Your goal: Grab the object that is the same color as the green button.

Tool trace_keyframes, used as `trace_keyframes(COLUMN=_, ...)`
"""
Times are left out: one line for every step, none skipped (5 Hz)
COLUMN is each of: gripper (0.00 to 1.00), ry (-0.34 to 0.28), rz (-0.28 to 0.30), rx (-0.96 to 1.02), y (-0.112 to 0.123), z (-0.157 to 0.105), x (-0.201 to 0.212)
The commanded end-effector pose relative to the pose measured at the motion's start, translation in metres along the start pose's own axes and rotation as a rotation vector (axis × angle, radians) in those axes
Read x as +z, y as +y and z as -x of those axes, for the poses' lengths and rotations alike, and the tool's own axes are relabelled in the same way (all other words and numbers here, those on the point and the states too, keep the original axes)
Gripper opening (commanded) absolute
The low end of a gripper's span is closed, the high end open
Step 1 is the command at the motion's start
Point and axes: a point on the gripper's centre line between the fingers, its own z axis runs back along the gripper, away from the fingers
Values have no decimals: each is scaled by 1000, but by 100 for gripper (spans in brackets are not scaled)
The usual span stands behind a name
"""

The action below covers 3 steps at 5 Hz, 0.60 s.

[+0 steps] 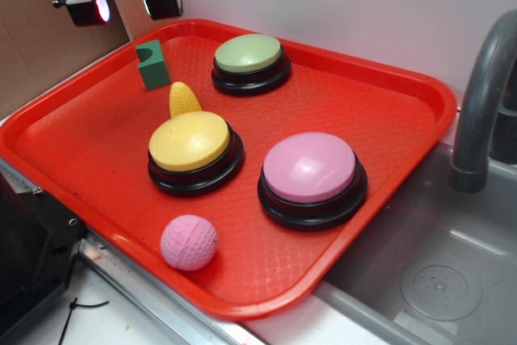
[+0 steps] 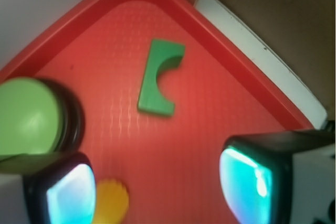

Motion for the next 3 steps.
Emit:
trace_keyframes(gripper=100, ry=-82, rz=-20, rx=144, y=8, z=-21, x=-29)
trace_keyframes(gripper=100, ry=-79, rz=-14, rx=199, y=9, z=-24, x=-43)
trace_keyframes(gripper=100, ry=-77, rz=-31, rx=215, y=9, z=-25, x=-55)
